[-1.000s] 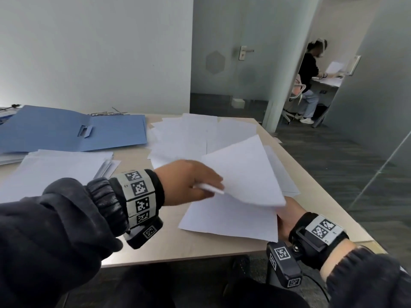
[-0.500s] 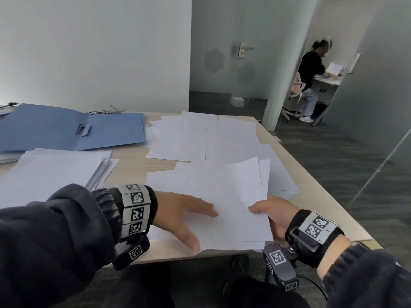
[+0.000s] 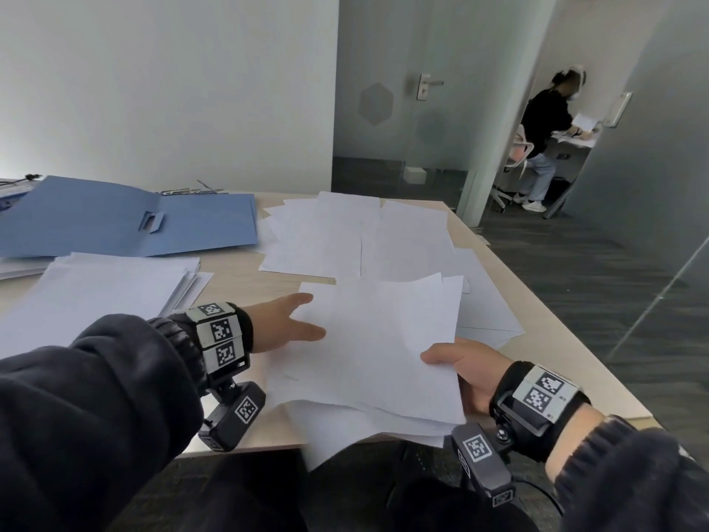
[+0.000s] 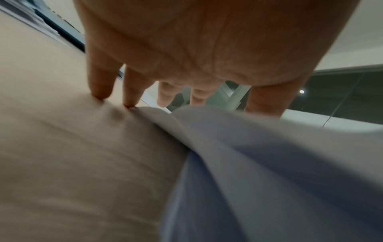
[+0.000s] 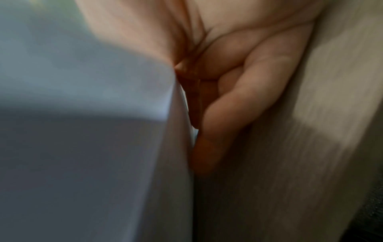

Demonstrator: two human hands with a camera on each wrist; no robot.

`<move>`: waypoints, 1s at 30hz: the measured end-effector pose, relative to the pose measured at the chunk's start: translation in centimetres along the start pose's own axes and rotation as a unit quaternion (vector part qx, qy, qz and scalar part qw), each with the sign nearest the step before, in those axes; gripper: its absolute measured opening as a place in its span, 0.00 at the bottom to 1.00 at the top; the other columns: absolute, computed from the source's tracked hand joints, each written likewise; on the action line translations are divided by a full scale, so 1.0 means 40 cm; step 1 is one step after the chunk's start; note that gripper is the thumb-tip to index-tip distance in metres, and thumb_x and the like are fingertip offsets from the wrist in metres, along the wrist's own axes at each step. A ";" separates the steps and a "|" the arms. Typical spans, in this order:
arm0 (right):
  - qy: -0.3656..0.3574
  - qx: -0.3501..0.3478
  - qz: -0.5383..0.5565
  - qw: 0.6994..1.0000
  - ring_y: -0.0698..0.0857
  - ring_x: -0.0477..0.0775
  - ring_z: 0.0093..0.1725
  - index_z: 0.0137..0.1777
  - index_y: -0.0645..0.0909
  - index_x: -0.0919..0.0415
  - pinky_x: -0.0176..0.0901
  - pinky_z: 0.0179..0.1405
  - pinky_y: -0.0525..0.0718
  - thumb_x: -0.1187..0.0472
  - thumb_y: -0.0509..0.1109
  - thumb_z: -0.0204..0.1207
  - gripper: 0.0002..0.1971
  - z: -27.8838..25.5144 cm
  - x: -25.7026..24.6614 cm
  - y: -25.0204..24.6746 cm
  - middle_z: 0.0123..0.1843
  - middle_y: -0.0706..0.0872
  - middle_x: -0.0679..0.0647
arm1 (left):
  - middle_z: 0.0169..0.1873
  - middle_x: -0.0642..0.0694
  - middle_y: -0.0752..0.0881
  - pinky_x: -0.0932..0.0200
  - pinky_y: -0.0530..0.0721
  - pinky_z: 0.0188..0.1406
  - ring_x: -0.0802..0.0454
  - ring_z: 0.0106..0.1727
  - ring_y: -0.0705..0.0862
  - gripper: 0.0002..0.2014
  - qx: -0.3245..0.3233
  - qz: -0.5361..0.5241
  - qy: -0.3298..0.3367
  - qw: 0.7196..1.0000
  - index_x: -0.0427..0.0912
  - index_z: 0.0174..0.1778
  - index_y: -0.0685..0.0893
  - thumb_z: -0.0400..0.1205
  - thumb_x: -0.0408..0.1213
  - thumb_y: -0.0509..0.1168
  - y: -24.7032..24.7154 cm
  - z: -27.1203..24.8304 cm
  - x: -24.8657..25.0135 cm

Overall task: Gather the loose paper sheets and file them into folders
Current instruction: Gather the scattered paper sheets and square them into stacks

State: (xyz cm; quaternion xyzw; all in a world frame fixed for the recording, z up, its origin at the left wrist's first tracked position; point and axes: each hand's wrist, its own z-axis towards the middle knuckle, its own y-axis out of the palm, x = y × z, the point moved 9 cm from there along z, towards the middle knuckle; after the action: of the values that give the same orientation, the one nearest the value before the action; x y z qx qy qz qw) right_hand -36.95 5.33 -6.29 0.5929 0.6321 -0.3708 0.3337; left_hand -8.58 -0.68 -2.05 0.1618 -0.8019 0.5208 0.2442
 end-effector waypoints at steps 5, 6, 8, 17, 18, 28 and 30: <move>-0.022 -0.028 -0.030 0.999 0.88 0.74 0.61 0.63 0.84 0.74 0.69 0.68 0.82 0.72 0.75 0.69 0.20 -0.002 -0.011 0.031 0.58 0.90 0.70 | 0.83 0.48 0.66 0.52 0.65 0.79 0.51 0.84 0.62 0.42 0.020 -0.152 0.051 0.987 0.63 0.83 0.63 0.74 0.53 0.76 -0.002 0.012 0.034; -0.030 -0.031 -0.025 0.999 0.87 0.76 0.61 0.62 0.84 0.74 0.70 0.67 0.82 0.73 0.74 0.69 0.20 -0.003 -0.014 0.030 0.58 0.90 0.71 | 0.82 0.48 0.67 0.48 0.67 0.80 0.52 0.84 0.63 0.45 0.027 -0.169 0.052 0.984 0.64 0.83 0.63 0.69 0.55 0.77 -0.003 0.012 0.032; -0.051 -0.029 -0.016 0.998 0.87 0.76 0.60 0.61 0.85 0.73 0.69 0.66 0.83 0.73 0.73 0.69 0.18 -0.008 -0.024 0.021 0.57 0.90 0.71 | 0.82 0.47 0.67 0.43 0.70 0.79 0.49 0.83 0.65 0.47 0.055 -0.184 0.044 0.980 0.63 0.83 0.62 0.69 0.53 0.78 -0.014 0.014 0.022; -0.210 0.007 0.069 0.975 0.89 0.68 0.59 0.54 0.89 0.64 0.64 0.68 0.83 0.74 0.68 0.80 0.10 -0.026 -0.125 -0.012 0.56 0.92 0.63 | 0.57 0.44 0.90 0.42 0.89 0.56 0.45 0.55 0.90 0.33 0.101 -0.386 0.029 0.916 0.44 0.80 0.69 0.80 0.36 0.74 -0.056 0.030 -0.008; -0.228 0.015 0.066 0.971 0.90 0.67 0.59 0.52 0.90 0.63 0.64 0.68 0.83 0.74 0.69 0.80 0.10 -0.028 -0.142 -0.012 0.55 0.93 0.62 | 0.55 0.45 0.91 0.42 0.89 0.57 0.46 0.54 0.91 0.28 0.111 -0.381 0.058 0.916 0.44 0.78 0.72 0.81 0.33 0.72 -0.070 0.022 0.016; -0.336 0.046 0.078 0.938 0.91 0.65 0.57 0.53 0.90 0.66 0.67 0.67 0.84 0.46 0.91 0.46 0.36 -0.040 -0.285 -0.023 0.55 0.92 0.64 | 0.56 0.56 0.90 0.56 0.84 0.60 0.56 0.59 0.88 0.21 0.243 -0.365 0.268 0.858 0.57 0.67 0.78 0.83 0.29 0.64 -0.213 -0.091 0.182; -0.347 0.034 0.078 0.934 0.91 0.63 0.59 0.52 0.92 0.60 0.65 0.68 0.83 0.53 0.88 0.59 0.22 -0.047 -0.277 -0.014 0.56 0.93 0.60 | 0.62 0.55 0.87 0.48 0.83 0.65 0.54 0.63 0.87 0.27 0.224 -0.361 0.260 0.867 0.58 0.74 0.74 0.80 0.34 0.67 -0.181 -0.080 0.167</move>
State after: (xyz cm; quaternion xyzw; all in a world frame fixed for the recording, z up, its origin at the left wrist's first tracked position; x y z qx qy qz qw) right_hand -36.66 1.37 4.24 0.4856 0.4162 -0.5474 0.5397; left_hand -9.70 -0.72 8.24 0.3490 -0.4564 0.5854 0.5720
